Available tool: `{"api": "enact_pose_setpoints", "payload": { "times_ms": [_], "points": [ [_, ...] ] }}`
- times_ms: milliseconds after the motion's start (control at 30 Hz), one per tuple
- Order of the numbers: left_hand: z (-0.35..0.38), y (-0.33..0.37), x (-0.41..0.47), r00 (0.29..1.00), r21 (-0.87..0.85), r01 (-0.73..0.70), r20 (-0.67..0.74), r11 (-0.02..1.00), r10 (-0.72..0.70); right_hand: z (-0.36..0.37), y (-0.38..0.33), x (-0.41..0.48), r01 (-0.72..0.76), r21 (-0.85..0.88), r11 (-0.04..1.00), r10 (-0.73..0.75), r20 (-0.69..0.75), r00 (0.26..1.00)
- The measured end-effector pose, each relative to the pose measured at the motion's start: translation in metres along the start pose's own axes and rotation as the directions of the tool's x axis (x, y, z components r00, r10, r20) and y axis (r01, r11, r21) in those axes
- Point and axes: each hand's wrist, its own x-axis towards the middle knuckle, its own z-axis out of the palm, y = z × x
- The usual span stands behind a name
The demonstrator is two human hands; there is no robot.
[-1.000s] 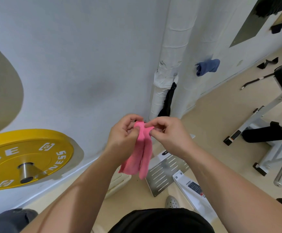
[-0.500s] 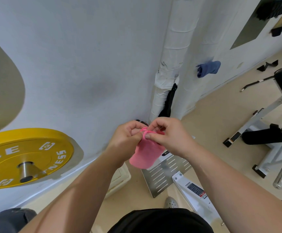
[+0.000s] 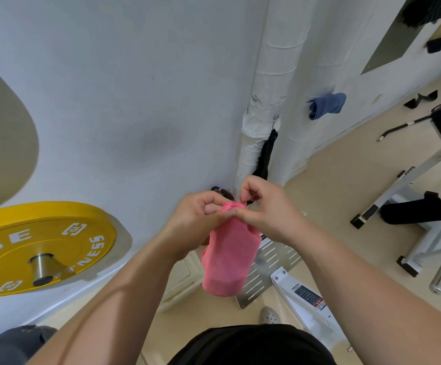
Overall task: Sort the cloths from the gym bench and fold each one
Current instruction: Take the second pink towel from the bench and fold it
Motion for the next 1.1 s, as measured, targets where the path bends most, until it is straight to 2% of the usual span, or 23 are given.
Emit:
{"api": "enact_pose_setpoints", "payload": {
  "times_ms": [67, 133, 200, 300, 367, 467, 567, 667, 733, 800, 933, 1000, 1100],
  "points": [
    [-0.004, -0.002, 0.004, 0.998, -0.004, -0.001, -0.069, 1.0, 0.001, -0.003, 0.011, 0.0, -0.034, 0.012, 0.999, 0.033, 0.062, 0.998],
    [-0.008, 0.0, 0.007, 0.988, -0.017, -0.028, -0.156, 0.999, 0.025, -0.004, 0.029, -0.002, -0.01, -0.13, 0.991, 0.026, 0.12, 0.992],
    [-0.012, 0.003, 0.01, 0.978, 0.003, -0.056, -0.199, 0.998, 0.055, -0.003, 0.049, -0.007, 0.092, -0.298, 0.95, -0.05, 0.146, 0.988],
    [-0.015, 0.007, 0.014, 0.977, 0.031, -0.065, -0.201, 0.997, 0.07, -0.005, 0.059, -0.004, 0.144, -0.419, 0.897, -0.119, 0.085, 0.989],
    [-0.019, 0.007, 0.017, 0.963, 0.042, -0.08, -0.255, 0.996, 0.088, -0.01, 0.054, 0.003, 0.169, -0.476, 0.863, -0.172, 0.037, 0.984],
    [-0.029, 0.004, 0.025, 0.939, 0.088, -0.078, -0.329, 0.993, 0.103, -0.024, 0.047, 0.013, 0.16, -0.44, 0.884, -0.153, 0.051, 0.987],
    [-0.031, 0.005, 0.027, 0.94, 0.059, -0.096, -0.323, 0.994, 0.11, -0.037, 0.037, 0.016, 0.122, -0.219, 0.968, -0.111, 0.063, 0.992],
    [-0.028, 0.012, 0.026, 0.965, -0.007, -0.161, -0.211, 0.987, 0.156, -0.046, 0.022, 0.017, -0.006, 0.127, 0.992, 0.002, 0.033, 0.999],
    [-0.029, 0.021, 0.025, 0.975, -0.004, -0.192, -0.112, 0.981, 0.191, -0.048, 0.014, 0.015, -0.061, 0.33, 0.942, 0.052, 0.035, 0.998],
    [-0.032, 0.032, 0.025, 0.98, 0.048, -0.2, 0.023, 0.979, 0.2, -0.048, 0.01, 0.013, -0.074, 0.439, 0.895, 0.078, 0.008, 0.997],
    [-0.036, 0.058, 0.026, 0.948, 0.173, -0.176, 0.296, 0.969, 0.12, -0.047, 0.001, 0.012, -0.046, 0.463, 0.885, 0.076, -0.045, 0.996],
    [-0.033, 0.071, 0.028, 0.918, 0.223, -0.152, 0.392, 0.963, 0.054, -0.047, -0.003, 0.011, -0.038, 0.456, 0.889, 0.061, -0.036, 0.997],
    [-0.022, 0.085, 0.034, 0.868, 0.323, -0.205, 0.496, 0.924, 0.02, -0.05, -0.005, 0.011, -0.038, 0.475, 0.879, 0.047, -0.007, 0.999]
  ]
}}
